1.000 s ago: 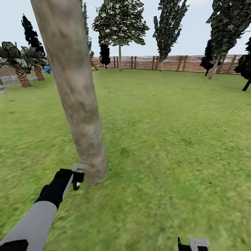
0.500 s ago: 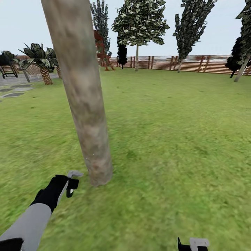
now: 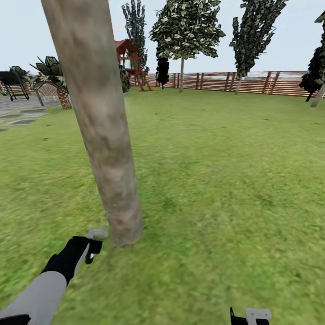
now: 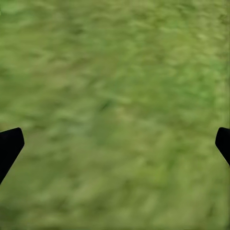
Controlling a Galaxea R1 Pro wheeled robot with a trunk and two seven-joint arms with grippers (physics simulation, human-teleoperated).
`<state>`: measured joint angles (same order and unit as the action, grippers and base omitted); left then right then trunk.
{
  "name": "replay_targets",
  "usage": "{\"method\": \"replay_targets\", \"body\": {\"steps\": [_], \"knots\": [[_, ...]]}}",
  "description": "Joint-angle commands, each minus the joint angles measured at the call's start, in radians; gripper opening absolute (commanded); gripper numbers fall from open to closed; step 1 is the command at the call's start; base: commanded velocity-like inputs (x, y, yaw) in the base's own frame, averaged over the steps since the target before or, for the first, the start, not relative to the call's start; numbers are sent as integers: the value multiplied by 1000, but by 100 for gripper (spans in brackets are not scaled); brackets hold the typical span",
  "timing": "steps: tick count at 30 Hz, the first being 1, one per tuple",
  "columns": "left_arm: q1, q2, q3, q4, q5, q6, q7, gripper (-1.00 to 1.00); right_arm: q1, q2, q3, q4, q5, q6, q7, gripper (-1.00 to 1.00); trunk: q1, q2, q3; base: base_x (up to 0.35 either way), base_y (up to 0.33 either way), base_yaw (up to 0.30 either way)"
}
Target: In the garden, pick up the pesticide atomizer on the floor and spray pesticide onto both trees until each tree trunk is fully covered.
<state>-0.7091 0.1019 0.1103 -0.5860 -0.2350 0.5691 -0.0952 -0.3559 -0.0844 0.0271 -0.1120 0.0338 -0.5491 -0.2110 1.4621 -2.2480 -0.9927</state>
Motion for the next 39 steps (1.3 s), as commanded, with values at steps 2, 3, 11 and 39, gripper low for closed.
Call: {"method": "replay_targets", "body": {"steps": [2,3,11,39], "knots": [[29,0,0,4,4,-70,2,-100,0,0,0,0,0,0,1,100,0,0,0,1,-1,0],[39,-4,1,9,5,-100,2,-100,0,0,0,0,0,0,1,100,0,0,0,0,0,0],[49,-70,5,41,5,-145,5,-100,0,1,1,0,0,0,1,100,0,0,0,-60,-101,1],[10,-71,-4,-180,7,58,-35,-100,0,3,0,0,0,0,1,100,0,0,0,-39,-136,160]]}}
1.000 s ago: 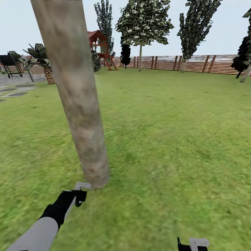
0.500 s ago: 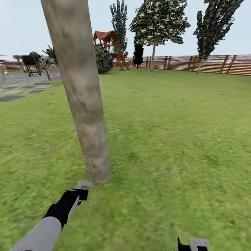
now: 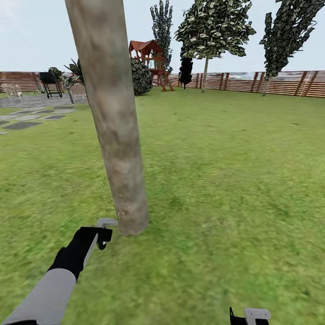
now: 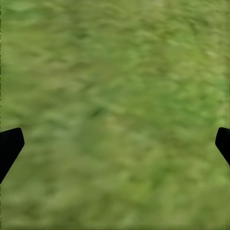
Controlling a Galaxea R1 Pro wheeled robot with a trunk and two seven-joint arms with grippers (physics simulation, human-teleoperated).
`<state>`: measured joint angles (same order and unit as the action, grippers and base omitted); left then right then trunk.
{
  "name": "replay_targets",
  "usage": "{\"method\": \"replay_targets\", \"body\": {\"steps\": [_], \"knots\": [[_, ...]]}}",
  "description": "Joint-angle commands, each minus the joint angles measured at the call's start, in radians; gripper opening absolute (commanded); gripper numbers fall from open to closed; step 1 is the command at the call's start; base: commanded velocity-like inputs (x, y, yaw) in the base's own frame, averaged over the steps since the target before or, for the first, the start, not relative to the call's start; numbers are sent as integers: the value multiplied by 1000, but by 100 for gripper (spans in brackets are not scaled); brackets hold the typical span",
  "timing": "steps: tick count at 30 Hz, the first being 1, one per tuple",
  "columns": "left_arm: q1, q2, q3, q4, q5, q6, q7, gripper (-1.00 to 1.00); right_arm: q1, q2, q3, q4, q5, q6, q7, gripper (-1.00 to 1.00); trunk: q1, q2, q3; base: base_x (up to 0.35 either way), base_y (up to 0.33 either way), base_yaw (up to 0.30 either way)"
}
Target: In the garden, pick up the pesticide atomizer on the floor and spray pesticide onto both trees until each tree trunk is fully covered.
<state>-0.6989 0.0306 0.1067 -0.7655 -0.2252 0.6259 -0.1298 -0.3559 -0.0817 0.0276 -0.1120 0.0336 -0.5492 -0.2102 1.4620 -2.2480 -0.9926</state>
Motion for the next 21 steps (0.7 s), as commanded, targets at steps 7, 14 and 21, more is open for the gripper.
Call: {"method": "replay_targets", "body": {"steps": [7,14,21], "knots": [[-23,13,-115,-51,4,62,-17,-100,0,-1,0,0,0,0,0,100,0,0,0,0,0,0],[-45,20,-120,-104,8,108,-44,-100,0,-1,0,0,-1,0,0,100,0,0,0,0,0,0],[-85,12,-118,-208,5,200,-135,-100,0,-1,0,0,-1,0,-1,100,0,0,0,0,0,170]]}}
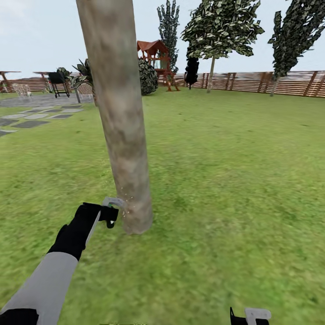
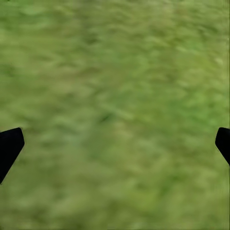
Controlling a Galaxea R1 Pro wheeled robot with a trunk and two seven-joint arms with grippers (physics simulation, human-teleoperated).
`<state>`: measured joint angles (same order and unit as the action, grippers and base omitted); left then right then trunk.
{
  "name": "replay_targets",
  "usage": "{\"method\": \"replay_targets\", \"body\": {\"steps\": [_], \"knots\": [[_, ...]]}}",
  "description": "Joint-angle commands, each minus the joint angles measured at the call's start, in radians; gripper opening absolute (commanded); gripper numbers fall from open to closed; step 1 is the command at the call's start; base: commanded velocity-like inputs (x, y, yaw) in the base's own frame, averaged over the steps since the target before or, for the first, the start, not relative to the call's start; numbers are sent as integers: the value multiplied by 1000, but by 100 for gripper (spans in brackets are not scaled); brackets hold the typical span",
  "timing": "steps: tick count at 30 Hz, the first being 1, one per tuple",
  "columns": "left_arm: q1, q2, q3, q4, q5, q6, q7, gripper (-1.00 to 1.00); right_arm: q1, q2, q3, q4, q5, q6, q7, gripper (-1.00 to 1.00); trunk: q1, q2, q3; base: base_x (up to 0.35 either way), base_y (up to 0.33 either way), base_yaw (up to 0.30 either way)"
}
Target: In the garden, pick up the pesticide atomizer on the floor and spray pesticide onto both trees until each tree trunk is fully covered.
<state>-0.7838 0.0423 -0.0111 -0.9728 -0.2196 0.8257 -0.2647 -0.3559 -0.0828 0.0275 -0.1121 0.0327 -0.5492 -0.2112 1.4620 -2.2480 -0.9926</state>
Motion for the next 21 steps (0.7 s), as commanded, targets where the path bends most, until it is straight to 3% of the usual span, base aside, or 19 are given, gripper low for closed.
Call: {"method": "replay_targets", "body": {"steps": [1,5,21], "knots": [[1,0,0,-7,-2,9,-5,-100,0,0,0,0,0,0,1,100,0,0,0,0,0,273],[3,-3,-1,-15,-6,14,-5,-100,0,0,0,0,1,0,1,100,0,0,0,0,-136,161],[-3,2,4,-15,-9,13,1,-100,0,0,0,0,1,0,1,100,0,0,0,0,-270,3]]}}
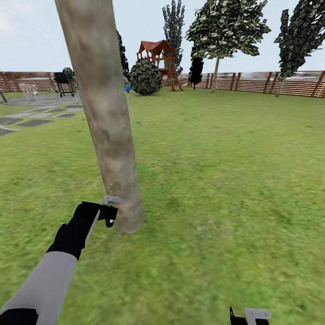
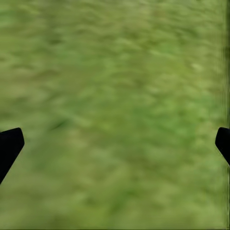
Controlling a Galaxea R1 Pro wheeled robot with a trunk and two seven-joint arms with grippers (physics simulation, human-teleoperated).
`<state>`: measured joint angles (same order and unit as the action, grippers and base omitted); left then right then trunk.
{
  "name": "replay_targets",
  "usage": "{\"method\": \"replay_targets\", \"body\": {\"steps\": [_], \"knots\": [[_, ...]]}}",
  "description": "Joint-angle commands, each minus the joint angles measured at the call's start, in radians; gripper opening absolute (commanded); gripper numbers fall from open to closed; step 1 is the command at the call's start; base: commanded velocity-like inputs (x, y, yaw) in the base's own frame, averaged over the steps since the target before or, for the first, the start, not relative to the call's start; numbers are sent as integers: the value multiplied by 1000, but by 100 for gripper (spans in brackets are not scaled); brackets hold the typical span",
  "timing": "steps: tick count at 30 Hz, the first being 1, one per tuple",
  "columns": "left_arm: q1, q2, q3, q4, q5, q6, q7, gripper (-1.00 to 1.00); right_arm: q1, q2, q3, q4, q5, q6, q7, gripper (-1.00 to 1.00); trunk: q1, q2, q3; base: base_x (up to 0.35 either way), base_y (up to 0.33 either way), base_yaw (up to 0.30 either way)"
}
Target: In the garden, pick up the pesticide atomizer on the floor and spray pesticide onto both trees until each tree trunk is fully covered.
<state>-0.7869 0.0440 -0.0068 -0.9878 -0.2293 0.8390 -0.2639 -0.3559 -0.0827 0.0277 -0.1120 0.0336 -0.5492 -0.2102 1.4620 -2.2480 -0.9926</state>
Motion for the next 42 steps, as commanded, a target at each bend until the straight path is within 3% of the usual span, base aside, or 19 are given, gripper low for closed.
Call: {"method": "replay_targets", "body": {"steps": [1,15,24,28,32,42], "knots": [[1,2,1,0,1,0,1,-100,0,0,0,0,0,0,0,100,0,0,0,0,-271,0],[9,7,4,2,1,0,14,-100,0,1,0,0,0,0,0,100,0,0,0,0,-271,223],[11,8,4,2,1,-1,17,-100,0,-3,0,2,0,0,0,100,0,0,0,0,-272,15],[11,7,4,2,3,-1,67,-100,0,-2,0,0,0,0,0,100,0,0,0,0,-272,0],[11,7,4,1,6,-1,75,-100,0,-2,0,0,0,0,0,100,0,0,0,0,-272,4],[11,7,5,2,7,-1,75,-100,0,-1,0,0,0,0,0,100,0,0,0,0,-271,249]]}}
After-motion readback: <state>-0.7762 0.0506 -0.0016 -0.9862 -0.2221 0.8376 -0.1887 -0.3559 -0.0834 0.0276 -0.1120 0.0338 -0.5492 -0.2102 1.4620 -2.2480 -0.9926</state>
